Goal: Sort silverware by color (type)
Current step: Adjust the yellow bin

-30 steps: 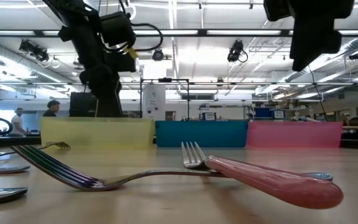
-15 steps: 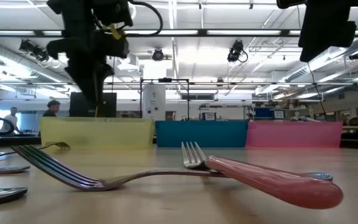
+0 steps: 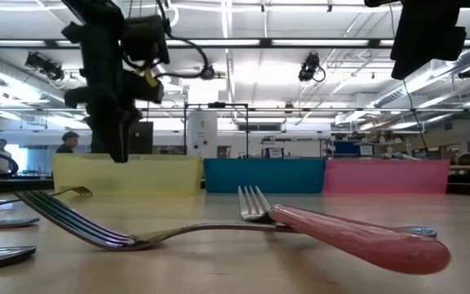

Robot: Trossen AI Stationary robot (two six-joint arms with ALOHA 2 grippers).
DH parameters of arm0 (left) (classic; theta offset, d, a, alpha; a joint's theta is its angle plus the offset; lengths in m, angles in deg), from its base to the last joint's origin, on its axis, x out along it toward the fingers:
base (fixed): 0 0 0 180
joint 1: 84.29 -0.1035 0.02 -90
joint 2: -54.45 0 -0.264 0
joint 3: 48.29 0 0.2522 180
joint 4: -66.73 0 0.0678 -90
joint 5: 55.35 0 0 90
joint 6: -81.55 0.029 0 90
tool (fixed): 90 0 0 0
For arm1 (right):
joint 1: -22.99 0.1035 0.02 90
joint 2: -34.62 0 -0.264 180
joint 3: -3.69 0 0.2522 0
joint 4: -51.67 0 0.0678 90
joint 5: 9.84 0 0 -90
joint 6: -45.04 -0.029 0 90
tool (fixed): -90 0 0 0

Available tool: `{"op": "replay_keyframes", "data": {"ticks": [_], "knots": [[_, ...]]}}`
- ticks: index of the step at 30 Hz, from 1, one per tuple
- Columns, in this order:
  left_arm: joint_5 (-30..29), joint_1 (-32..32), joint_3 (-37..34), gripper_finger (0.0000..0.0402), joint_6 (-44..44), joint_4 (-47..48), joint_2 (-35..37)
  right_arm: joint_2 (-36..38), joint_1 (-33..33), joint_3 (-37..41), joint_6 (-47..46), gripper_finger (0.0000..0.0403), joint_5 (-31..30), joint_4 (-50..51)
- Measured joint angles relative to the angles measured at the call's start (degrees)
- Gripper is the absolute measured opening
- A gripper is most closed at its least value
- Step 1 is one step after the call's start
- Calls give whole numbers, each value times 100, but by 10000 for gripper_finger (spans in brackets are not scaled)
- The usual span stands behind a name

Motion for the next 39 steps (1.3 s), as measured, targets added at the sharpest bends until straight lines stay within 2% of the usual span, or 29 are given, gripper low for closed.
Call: {"op": "replay_keyframes", "data": {"ticks": [12, 22, 30, 34, 36, 39], "knots": [[-14, -1141, -69, 107, 495, -274, -115, 0, 0, 2, 44, 153, 0, -29], [-100, -1798, -69, 107, 869, -608, -572, 0, 0, 2, 44, 153, 0, -34], [-169, -2384, -69, 107, 969, -590, -649, 0, 0, 2, 37, 153, 52, -39], [-142, -2460, -69, 107, 839, -589, -649, 0, 0, 2, 43, 153, 60, -37], [-83, -2320, -69, 107, 704, -546, -626, 0, 0, 2, 44, 153, 132, -31], [137, -1928, -69, 107, 482, -476, -494, 0, 1, 2, 44, 153, 559, -30]]}}
